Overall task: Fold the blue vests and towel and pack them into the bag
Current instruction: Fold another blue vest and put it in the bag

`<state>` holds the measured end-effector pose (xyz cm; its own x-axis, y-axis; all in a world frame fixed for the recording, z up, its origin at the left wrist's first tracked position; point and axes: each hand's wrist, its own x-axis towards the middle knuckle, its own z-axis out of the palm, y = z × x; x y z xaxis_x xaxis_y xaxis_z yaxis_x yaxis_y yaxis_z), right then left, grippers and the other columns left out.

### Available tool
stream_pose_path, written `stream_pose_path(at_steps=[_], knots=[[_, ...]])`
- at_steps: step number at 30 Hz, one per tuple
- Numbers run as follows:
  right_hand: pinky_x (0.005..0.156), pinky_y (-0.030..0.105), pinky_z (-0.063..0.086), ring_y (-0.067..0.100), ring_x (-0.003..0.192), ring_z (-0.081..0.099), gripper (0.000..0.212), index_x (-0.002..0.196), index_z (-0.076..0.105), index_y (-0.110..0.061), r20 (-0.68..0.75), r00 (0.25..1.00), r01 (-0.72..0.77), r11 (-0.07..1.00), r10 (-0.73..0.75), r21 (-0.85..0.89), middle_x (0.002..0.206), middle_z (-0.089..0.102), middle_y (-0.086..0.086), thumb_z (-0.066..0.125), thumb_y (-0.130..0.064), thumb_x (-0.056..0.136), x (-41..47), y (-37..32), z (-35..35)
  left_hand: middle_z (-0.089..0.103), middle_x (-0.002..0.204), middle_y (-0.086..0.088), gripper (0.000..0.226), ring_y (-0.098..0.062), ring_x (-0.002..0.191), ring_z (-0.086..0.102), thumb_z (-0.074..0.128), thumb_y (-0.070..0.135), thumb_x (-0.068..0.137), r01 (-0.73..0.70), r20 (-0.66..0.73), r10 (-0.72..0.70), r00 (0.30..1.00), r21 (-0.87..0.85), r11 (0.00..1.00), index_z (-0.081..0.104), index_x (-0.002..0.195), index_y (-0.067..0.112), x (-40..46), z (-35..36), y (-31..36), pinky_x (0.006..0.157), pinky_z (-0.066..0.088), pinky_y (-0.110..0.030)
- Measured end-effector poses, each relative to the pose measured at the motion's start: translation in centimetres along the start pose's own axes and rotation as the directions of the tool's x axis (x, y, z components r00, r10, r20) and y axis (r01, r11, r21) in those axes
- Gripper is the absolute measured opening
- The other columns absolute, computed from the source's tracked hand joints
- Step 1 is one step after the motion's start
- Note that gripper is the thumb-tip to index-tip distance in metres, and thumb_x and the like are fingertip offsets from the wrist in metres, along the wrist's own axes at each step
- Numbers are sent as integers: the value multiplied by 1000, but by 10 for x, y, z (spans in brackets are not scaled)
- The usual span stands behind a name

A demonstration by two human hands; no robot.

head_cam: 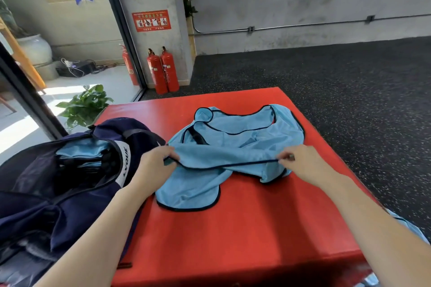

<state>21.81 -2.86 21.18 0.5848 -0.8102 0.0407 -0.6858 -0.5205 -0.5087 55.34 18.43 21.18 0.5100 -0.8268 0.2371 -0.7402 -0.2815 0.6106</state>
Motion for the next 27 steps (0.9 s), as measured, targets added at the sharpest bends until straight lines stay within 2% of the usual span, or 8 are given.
stream_pose_path(at_steps=[2,4,6,8,11,16,24,27], knots=[[75,27,51,13,84,64,5,87,70,-33,115,993,-5,993,19,-117,81,63,-16,72,-29,87,-4,0,8,66,121,2,20,-13,127,52,71,5,83,-55,156,25,987,191,980,77,89,23,-8,-2,-11,105,25,-9],[76,35,52,12,85,61,3,90,70,-32,70,998,4,992,4,-122,83,61,-15,68,-34,88,-9,-11,11,61,127,-5,18,-26,129,47,67,10,87,-100,244,25,969,301,949,77,96,22,-17,-5,-19,113,29,-24],[74,33,49,10,85,59,7,93,71,-31,31,997,74,994,-72,-85,86,61,-15,65,-34,90,-16,-34,17,52,140,-3,22,-26,137,38,64,13,90,-101,262,20,965,299,949,75,107,23,-27,-6,-21,118,27,-33],[77,31,50,8,86,59,10,96,72,-30,103,972,218,975,-213,-43,90,65,-12,65,-34,90,-26,-59,30,51,142,2,26,-17,141,36,67,18,91,-126,261,57,964,258,958,74,115,25,-37,-7,-15,115,22,-24],[89,32,50,10,97,62,18,105,73,-28,253,880,420,908,-403,-14,103,69,-8,64,-35,91,-41,-92,64,62,118,14,21,-6,120,52,76,25,85,-234,314,167,935,190,953,76,106,29,-53,-3,-5,108,34,-21],[100,35,45,16,116,53,29,120,69,-22,247,798,576,816,-550,-46,119,64,-4,61,-30,93,-48,-118,113,67,100,19,22,1,100,57,75,46,83,-291,403,206,892,163,943,75,100,32,-69,5,-10,96,46,-25],[80,36,52,19,91,62,15,93,76,-16,149,767,641,757,-624,-129,93,70,-1,64,-23,88,-38,-121,124,64,97,19,32,1,97,54,71,57,82,-292,336,231,913,146,945,73,100,31,-75,13,-27,91,45,-22],[83,30,48,13,93,58,11,96,68,-18,138,831,550,832,-539,-68,96,65,-5,61,-25,92,-39,-121,120,65,100,14,37,-7,100,56,66,59,85,-319,312,247,917,206,925,72,105,28,-75,16,-27,89,46,-27]])
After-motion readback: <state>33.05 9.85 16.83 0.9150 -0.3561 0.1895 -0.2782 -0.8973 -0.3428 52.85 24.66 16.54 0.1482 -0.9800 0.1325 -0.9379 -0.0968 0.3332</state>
